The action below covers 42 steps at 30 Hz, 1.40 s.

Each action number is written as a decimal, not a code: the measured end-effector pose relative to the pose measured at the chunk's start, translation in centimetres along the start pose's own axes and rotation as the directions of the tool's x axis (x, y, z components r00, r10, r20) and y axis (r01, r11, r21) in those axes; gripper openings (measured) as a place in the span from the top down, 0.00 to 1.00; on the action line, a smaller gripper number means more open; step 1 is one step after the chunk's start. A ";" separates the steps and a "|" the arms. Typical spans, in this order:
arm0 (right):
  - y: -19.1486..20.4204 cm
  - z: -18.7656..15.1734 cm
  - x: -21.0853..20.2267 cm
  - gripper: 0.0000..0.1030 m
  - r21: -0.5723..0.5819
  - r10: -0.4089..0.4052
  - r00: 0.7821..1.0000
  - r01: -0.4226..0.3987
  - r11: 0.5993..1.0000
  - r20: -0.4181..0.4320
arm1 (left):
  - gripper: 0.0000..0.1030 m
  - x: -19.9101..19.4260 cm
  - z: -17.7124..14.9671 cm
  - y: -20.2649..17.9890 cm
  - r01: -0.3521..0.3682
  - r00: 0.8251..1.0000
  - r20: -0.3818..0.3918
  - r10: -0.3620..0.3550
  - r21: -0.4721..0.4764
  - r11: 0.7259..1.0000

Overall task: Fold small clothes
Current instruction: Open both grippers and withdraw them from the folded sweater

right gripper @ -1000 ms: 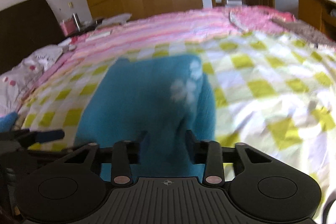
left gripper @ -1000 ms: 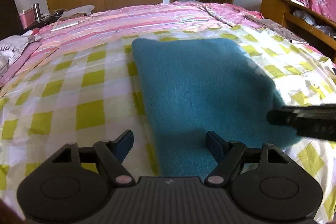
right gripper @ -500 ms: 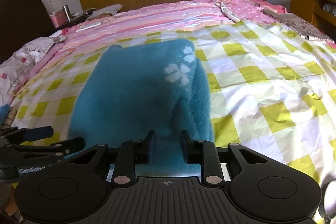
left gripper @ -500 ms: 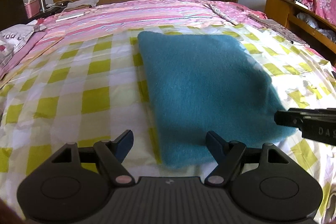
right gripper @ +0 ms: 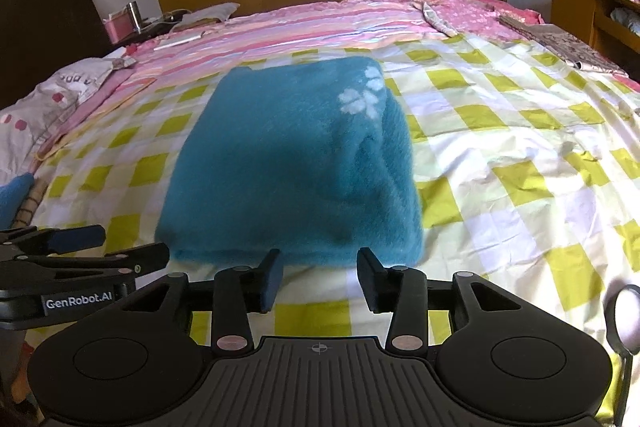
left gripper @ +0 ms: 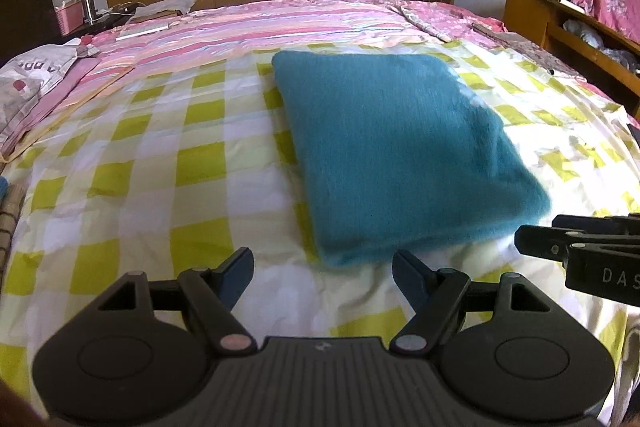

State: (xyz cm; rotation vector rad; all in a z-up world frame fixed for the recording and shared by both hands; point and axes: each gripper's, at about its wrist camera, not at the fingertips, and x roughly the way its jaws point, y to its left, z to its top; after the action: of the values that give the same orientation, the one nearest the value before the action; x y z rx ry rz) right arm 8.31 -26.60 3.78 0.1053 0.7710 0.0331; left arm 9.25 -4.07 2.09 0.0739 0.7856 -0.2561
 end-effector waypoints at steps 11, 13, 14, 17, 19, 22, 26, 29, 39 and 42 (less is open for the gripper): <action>0.7 -1.7 -1.3 0.52 -0.009 -0.025 1.000 0.025 1.000 0.010 | 0.21 -1.1 -1.6 -0.7 -0.008 1.000 0.015 0.008 0.037 0.999; 0.8 -2.1 -1.5 0.50 -0.008 -0.027 1.000 0.027 1.000 0.011 | 0.21 -1.2 -1.9 -0.8 -0.010 1.000 0.015 0.009 0.042 0.999; 0.8 -2.3 -1.7 0.49 -0.008 -0.027 1.000 0.027 1.000 0.013 | 0.21 -1.3 -2.0 -0.9 -0.011 1.000 0.016 0.010 0.044 0.999; 1.0 -2.9 -2.1 0.47 -0.010 -0.031 0.999 0.031 0.999 0.019 | 0.20 -1.4 -2.5 -1.1 -0.018 1.000 0.014 0.017 0.054 0.998; 1.1 -3.2 -2.3 0.45 -0.010 -0.031 0.999 0.032 0.999 0.021 | 0.20 -1.6 -2.8 -1.2 -0.021 1.000 0.016 0.020 0.063 0.998; 1.2 -3.7 -2.7 0.45 -0.007 -0.033 0.999 0.033 0.999 0.024 | 0.18 -2.1 -3.3 -1.4 -0.020 1.000 0.023 0.018 0.070 0.997; 1.3 -4.2 -3.1 0.44 -0.007 -0.032 0.999 0.032 0.999 0.029 | 0.12 -2.8 -3.8 -1.5 -0.019 0.999 0.036 0.017 0.075 0.997; 1.4 -4.7 -3.5 0.43 -0.004 -0.030 0.999 0.030 1.000 0.031 | 0.12 -3.2 -4.0 -1.6 -0.023 0.999 0.042 0.020 0.080 0.997; 1.7 -6.2 -4.9 0.38 0.009 -0.033 0.998 0.032 0.999 0.049 | 0.10 -4.5 -5.0 -2.1 -0.030 0.998 0.059 0.024 0.106 0.994; 1.7 -6.5 -5.1 0.38 0.014 -0.035 0.998 0.035 0.999 0.051 | 0.09 -4.7 -5.3 -2.4 -0.037 0.998 0.063 0.029 0.114 0.993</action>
State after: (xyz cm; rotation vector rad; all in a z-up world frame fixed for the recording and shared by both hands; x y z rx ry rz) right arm 0.14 -24.67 2.84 0.1045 0.7219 -0.0079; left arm 1.78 -4.56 1.77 0.1865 0.7078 -0.2709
